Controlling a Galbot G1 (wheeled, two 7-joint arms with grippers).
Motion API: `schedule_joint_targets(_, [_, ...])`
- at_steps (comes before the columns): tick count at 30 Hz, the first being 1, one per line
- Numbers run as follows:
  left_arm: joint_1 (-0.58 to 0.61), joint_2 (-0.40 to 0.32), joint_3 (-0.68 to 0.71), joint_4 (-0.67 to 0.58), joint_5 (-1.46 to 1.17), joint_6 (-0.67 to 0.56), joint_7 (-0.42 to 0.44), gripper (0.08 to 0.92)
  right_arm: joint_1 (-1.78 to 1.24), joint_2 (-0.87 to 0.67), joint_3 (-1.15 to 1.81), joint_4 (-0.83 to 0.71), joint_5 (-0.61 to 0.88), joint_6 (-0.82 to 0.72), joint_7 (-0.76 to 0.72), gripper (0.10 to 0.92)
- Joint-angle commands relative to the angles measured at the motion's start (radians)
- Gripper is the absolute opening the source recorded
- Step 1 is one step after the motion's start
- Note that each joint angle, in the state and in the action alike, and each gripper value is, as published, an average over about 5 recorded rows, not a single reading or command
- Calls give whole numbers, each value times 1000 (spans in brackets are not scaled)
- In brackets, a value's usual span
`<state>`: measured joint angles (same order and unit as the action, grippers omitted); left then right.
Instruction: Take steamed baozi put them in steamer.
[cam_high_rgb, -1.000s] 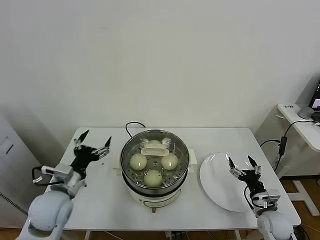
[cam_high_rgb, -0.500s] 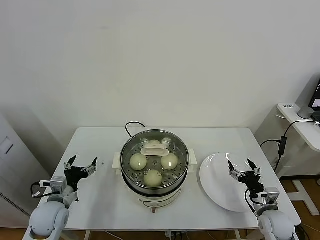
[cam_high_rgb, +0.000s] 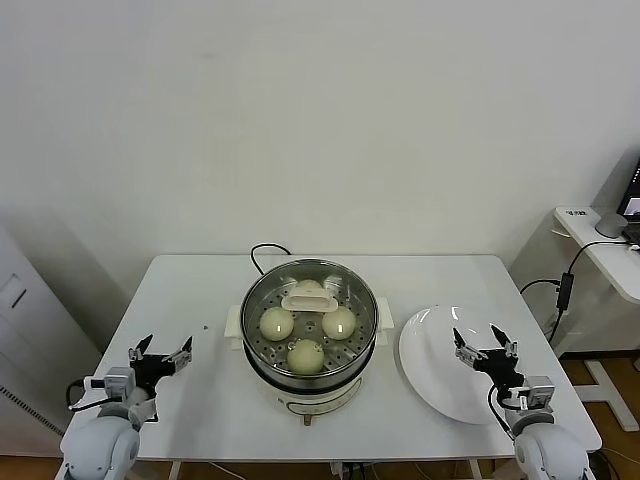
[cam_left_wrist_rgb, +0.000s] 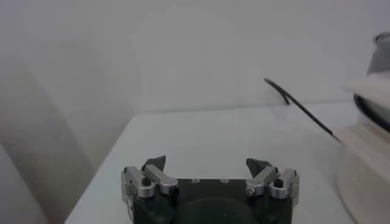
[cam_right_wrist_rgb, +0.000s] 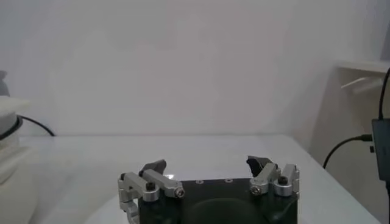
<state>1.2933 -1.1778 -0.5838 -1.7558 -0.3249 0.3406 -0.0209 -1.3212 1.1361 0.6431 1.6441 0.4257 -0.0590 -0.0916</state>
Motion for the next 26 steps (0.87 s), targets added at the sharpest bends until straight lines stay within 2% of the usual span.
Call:
schedule_joint_targets(1, [10, 0, -5, 8, -17, 8, -8, 823, -2, -1, -4, 4, -4, -18, 9, 823])
schedule_joint_targets(26, [15, -5, -6, -40, -15, 38, -8, 823, -6, -6, 2, 10, -22, -32, 7, 823])
